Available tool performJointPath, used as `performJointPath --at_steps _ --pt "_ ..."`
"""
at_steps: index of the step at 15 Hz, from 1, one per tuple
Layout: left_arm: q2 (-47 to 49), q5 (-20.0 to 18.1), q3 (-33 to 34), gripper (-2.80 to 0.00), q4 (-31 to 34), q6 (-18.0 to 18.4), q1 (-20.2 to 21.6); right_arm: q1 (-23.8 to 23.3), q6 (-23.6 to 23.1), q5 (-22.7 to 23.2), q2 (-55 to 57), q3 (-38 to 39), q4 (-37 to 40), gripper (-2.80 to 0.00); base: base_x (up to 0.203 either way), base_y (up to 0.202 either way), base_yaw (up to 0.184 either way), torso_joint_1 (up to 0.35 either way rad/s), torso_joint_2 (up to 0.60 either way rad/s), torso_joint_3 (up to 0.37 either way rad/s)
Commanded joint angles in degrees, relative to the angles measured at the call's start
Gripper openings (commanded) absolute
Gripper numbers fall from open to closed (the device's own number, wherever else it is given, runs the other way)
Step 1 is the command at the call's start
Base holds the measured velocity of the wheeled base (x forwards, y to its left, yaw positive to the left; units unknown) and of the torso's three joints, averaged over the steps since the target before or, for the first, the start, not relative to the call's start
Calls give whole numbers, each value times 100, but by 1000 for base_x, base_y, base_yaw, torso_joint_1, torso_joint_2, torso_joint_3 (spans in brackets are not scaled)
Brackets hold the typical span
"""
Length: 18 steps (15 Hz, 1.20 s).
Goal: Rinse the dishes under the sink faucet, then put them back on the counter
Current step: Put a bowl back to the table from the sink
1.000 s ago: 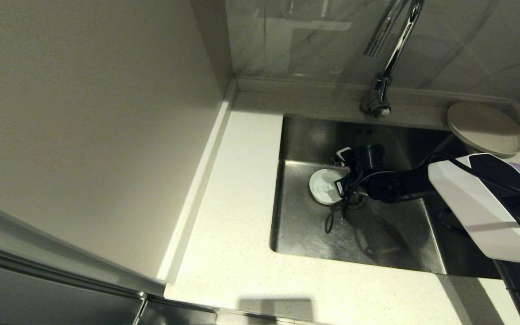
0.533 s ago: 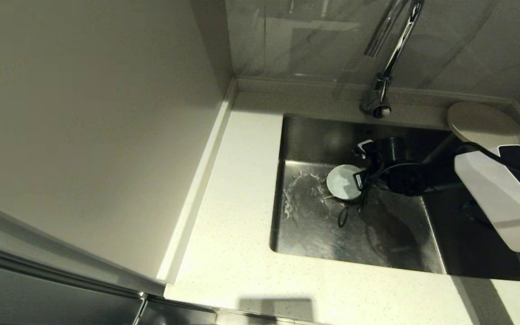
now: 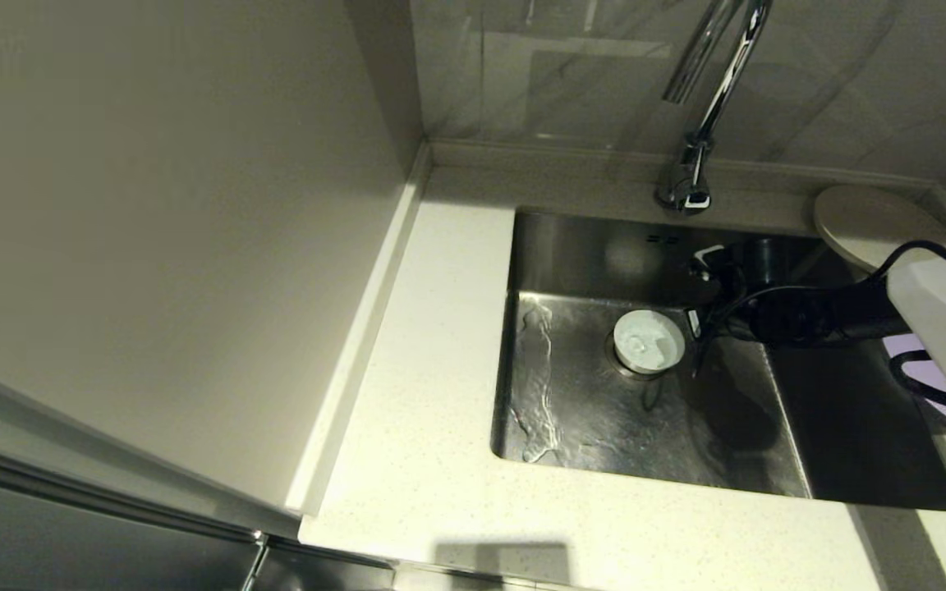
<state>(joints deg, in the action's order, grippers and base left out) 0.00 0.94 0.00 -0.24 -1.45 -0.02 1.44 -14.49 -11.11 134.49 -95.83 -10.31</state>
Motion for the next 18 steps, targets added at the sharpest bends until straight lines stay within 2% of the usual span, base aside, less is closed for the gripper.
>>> performJointPath --at_steps 1,6,8,11,12,16,18 --pt "-18 3 0 -280 -2 -5 2 -37 -18 -5 -163 161 -6 -280 0 0 0 0 0 0" --pt "-18 3 0 -280 -2 -5 2 1 -11 12 -73 257 56 -280 0 0 0 0 0 0" --pt "-18 3 0 -280 -2 -5 2 67 23 21 -46 217 404 -280 0 0 0 0 0 0" --pt "-18 3 0 -280 -2 -1 2 119 43 13 120 61 470 -280 0 0 0 0 0 0" --pt "-21 3 0 -280 -2 -5 2 127 36 16 172 -10 469 0 0 0 0 0 0 0" --pt "-18 3 0 -280 -2 -5 2 127 126 108 379 -319 512 0 0 0 0 0 0 0" --pt "-18 3 0 -280 -2 -5 2 133 567 104 565 -644 537 0 0 0 0 0 0 0"
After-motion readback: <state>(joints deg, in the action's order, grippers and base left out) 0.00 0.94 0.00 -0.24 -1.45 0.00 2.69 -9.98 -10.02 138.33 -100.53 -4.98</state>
